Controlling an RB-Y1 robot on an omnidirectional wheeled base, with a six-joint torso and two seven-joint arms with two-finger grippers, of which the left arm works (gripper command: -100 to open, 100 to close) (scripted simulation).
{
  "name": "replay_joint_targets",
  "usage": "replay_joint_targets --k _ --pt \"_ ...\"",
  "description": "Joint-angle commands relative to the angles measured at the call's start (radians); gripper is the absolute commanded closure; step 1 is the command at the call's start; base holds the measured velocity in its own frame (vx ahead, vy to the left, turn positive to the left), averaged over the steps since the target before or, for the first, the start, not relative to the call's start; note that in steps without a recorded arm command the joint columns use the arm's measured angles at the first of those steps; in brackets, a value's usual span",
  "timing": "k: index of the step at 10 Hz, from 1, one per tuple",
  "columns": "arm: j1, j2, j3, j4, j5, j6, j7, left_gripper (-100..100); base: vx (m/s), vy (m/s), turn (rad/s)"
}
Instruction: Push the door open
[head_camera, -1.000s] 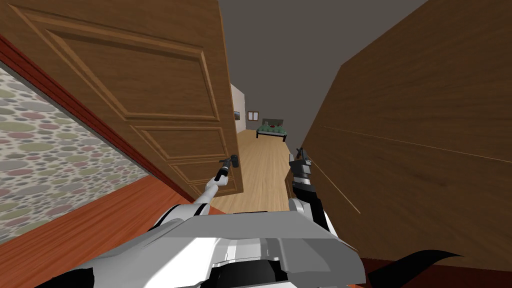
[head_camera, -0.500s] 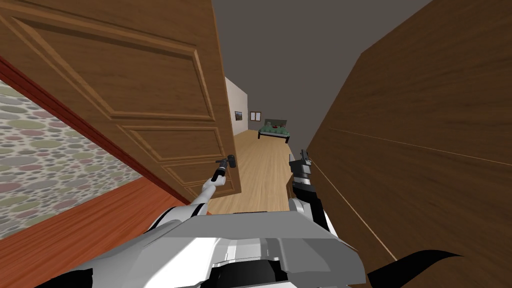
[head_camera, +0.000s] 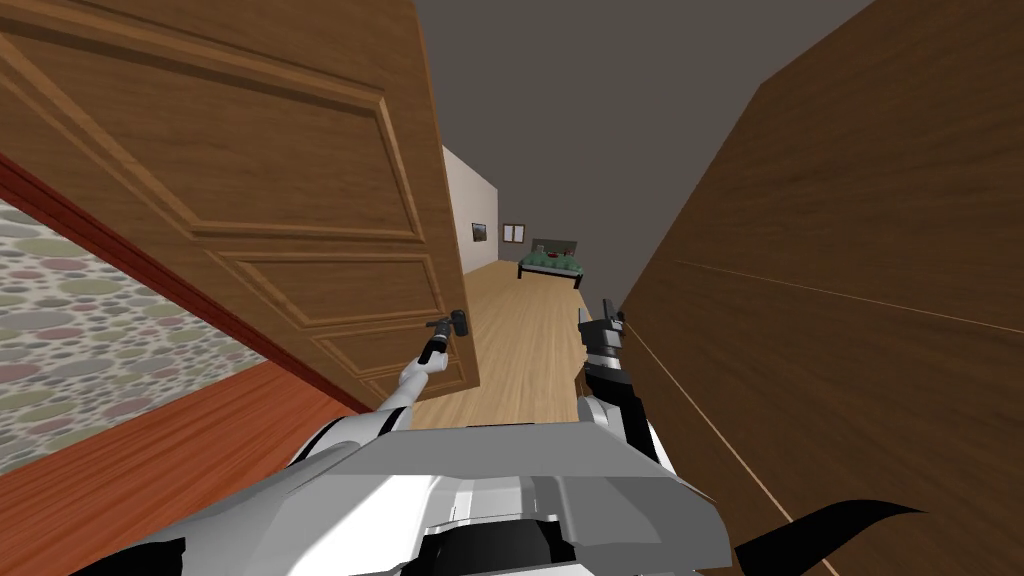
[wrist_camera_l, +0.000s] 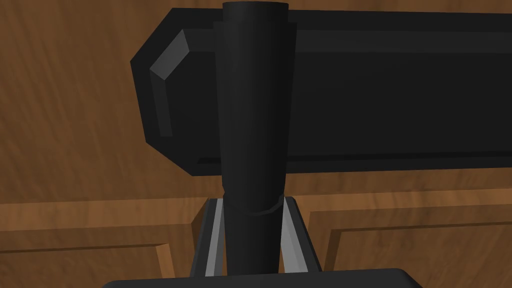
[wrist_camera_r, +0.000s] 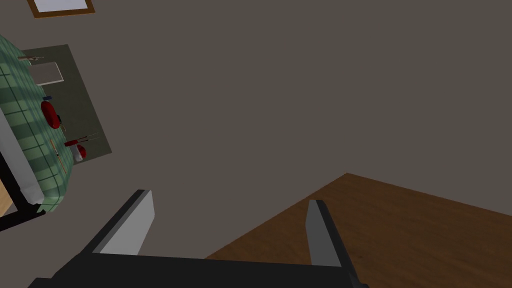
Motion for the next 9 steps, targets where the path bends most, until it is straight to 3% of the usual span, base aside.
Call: replay_joint_targets --k 1,3,9 --pt "-0.005 0.010 0.013 0.008 0.005 -0.007 -0.003 100 0.147 -0.074 0.052" --pt "-0.003 0.014 0.023 0.009 0.008 -0.008 -0.006 100 0.161 -0.060 0.049" --pt "0.009 0.043 0.091 0.016 0.030 -0.013 -0.029 100 0.192 -0.081 0.068"
